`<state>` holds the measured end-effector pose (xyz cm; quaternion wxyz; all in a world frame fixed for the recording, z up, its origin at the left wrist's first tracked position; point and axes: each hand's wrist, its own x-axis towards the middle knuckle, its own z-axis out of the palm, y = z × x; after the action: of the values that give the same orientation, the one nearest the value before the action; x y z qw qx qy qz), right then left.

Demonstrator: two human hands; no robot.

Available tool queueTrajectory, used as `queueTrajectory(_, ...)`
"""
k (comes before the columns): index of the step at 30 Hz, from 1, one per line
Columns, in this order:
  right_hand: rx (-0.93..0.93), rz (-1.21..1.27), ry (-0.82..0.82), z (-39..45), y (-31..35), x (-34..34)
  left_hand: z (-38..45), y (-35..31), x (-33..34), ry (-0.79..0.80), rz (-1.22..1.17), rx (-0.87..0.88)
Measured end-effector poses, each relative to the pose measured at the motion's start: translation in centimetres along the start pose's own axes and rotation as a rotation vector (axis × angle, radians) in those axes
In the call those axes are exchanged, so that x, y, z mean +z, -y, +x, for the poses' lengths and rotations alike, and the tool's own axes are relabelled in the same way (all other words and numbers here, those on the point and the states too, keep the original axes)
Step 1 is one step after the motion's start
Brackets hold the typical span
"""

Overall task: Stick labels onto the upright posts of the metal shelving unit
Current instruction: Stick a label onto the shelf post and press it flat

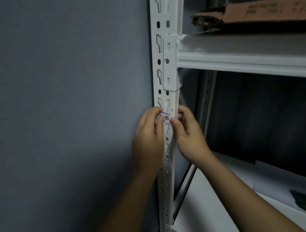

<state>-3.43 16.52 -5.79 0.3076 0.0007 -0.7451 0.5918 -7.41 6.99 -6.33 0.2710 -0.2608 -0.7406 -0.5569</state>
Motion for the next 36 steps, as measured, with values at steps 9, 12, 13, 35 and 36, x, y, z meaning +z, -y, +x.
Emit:
queueTrajectory(9, -0.044, 0.047, -0.047, 0.0, -0.8, 0.5, -0.7, 0.6, 1.0, -0.094, -0.056, -0.019)
queueTrajectory(12, -0.055, 0.06, -0.059, -0.1, -1.0, 0.8, -0.5, 0.7, 1.0, -0.102, -0.041, -0.011)
queueTrajectory(13, -0.056, 0.069, -0.062, -0.1, -1.1, 0.9, -0.5, 0.7, 1.0, -0.098, -0.03, -0.011)
queueTrajectory(35, -0.132, 0.136, -0.131, -0.1, -2.3, 2.1, -0.3, -0.1, 1.3, -0.189, 0.097, -0.016)
queueTrajectory(36, -0.129, 0.136, -0.131, -0.1, -2.3, 2.1, -0.3, -0.1, 1.2, -0.184, 0.1, -0.014)
